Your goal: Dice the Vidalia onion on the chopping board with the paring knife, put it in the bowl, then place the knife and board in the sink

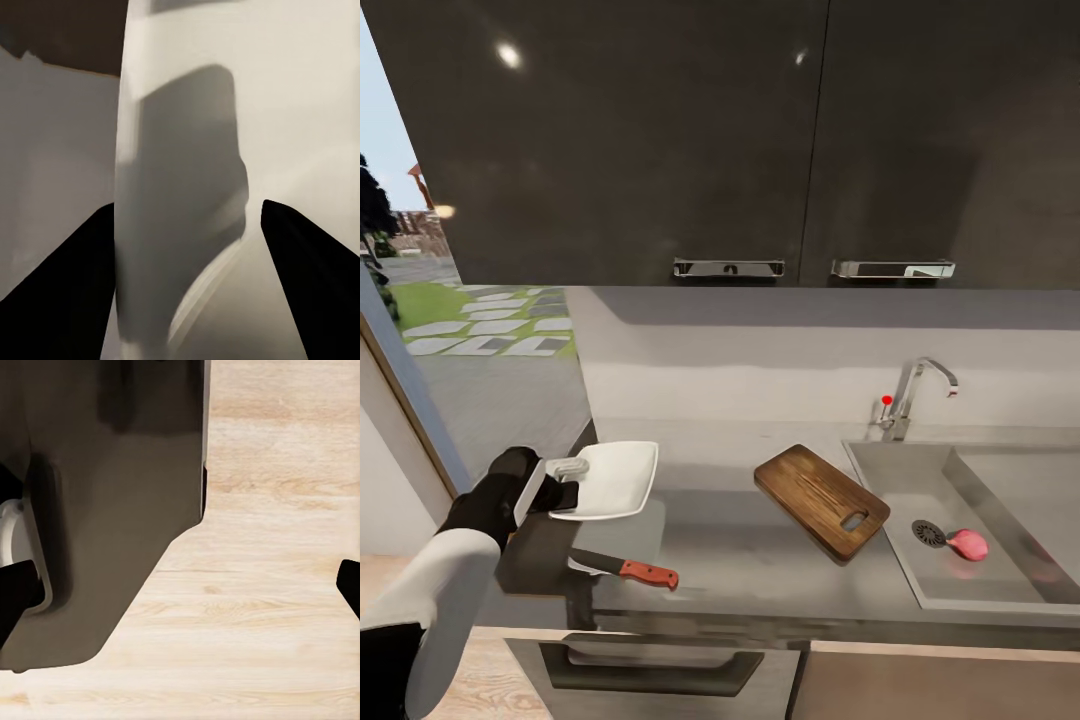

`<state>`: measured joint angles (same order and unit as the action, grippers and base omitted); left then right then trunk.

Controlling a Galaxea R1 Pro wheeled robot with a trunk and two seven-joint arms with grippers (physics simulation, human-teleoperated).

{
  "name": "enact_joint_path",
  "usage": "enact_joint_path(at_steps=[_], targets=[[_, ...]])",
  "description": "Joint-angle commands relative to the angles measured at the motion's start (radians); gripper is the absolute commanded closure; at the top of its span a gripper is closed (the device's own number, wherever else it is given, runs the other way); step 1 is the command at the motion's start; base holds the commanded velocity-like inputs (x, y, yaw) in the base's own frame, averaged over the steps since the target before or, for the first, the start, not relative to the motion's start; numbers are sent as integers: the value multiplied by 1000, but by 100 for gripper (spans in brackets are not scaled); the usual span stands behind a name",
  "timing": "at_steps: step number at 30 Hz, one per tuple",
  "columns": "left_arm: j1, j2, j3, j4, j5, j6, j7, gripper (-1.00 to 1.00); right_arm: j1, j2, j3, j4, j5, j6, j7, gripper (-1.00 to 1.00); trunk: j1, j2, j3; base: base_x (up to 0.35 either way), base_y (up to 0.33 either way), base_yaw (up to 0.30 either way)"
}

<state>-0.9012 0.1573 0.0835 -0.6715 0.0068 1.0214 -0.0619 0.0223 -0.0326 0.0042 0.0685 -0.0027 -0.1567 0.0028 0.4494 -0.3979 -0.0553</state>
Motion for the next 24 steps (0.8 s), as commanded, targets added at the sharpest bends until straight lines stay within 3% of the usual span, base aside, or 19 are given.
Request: enact_joint_path(at_steps=[1,24], targets=[[-1,0,3,8,2,4,-4,100,-1,0,0,2,0,-6,0,-100,1,-2,-2,0,0,0],[-1,2,6,58,2,0,-4,100,-1,0,0,2,0,-6,0,-100,1,-2,-2,0,0,0]])
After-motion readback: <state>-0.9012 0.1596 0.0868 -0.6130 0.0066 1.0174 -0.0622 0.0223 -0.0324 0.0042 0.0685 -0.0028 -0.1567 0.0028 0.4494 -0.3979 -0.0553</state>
